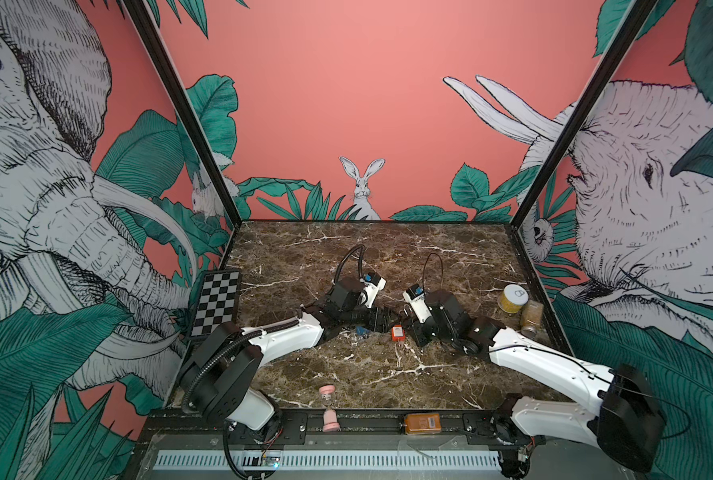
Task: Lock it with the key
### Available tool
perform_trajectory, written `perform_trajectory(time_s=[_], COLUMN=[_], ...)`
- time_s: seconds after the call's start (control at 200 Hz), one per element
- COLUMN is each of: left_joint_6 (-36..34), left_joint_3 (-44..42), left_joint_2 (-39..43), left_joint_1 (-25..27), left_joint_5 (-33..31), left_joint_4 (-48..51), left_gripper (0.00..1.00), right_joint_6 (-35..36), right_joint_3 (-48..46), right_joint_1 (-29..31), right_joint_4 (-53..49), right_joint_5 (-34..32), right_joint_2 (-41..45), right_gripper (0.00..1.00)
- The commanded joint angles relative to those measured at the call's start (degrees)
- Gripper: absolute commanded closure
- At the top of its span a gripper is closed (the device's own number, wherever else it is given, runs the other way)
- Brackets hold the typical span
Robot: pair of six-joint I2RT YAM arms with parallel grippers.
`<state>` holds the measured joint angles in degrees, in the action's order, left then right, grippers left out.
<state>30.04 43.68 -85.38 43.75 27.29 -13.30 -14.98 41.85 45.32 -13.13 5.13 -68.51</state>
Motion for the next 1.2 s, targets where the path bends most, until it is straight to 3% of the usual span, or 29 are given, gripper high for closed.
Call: perform_trajectory(time_s=[0.0, 0.745, 1.11, 1.19], left_joint_6=[1.4, 2.8, 4.1, 4.6], left_joint_3=[0.8, 4.0, 3.8, 3.8], left_joint_2=[-0.1, -1.8, -2.3, -2.5], left_joint_1=[0.3, 0.3, 0.3, 0.3], left_joint_5=[2.4, 3.0, 3.4, 3.5], left_joint_4=[-2.0, -1.7, -3.1, -3.8], left_gripper=[0.16, 0.4, 0.77, 0.89], right_joint_6=[2.4, 5.8, 6.9, 6.8], right_joint_3=[1.6, 4.5, 5.4, 5.4], right_joint_1=[0.9, 4.8, 5.6, 5.6], right_joint_4=[2.2, 1.1, 1.2, 1.5], right_joint_5=[1.0, -0.8, -2.0, -2.5], right_joint_2=[-0.4, -1.7, -2.2, -2.5], right_gripper=[0.78, 0.78, 0.78, 0.78])
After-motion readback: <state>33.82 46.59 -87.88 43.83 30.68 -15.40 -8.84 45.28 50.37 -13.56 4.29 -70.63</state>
